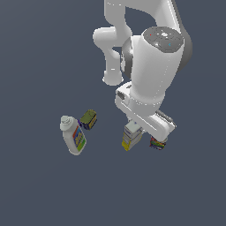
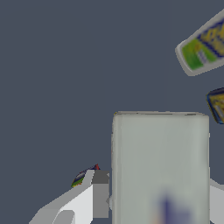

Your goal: Pick up a designated object from a clutter of objects.

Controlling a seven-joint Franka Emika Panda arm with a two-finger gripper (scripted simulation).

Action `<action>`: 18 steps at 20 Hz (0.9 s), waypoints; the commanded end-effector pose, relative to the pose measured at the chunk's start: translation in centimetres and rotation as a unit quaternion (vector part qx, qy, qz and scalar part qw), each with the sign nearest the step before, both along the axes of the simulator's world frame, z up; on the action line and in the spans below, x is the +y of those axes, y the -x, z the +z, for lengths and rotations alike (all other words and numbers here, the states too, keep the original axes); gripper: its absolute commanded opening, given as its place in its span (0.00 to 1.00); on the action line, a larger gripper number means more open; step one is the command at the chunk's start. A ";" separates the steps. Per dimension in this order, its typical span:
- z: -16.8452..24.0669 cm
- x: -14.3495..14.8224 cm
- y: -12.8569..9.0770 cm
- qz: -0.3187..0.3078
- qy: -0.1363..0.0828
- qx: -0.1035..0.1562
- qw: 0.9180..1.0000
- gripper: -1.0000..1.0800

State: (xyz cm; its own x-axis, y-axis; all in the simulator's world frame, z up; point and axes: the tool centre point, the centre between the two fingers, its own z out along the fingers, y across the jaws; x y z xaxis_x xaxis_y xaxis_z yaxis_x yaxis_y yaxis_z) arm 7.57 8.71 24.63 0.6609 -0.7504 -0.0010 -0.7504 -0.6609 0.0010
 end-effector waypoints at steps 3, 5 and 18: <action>4.9 -0.9 2.0 0.000 0.000 -0.001 1.000 0.00; 7.2 -1.4 3.0 0.000 0.000 -0.001 1.000 0.00; 19.8 -3.7 7.8 0.000 0.000 -0.001 1.000 0.00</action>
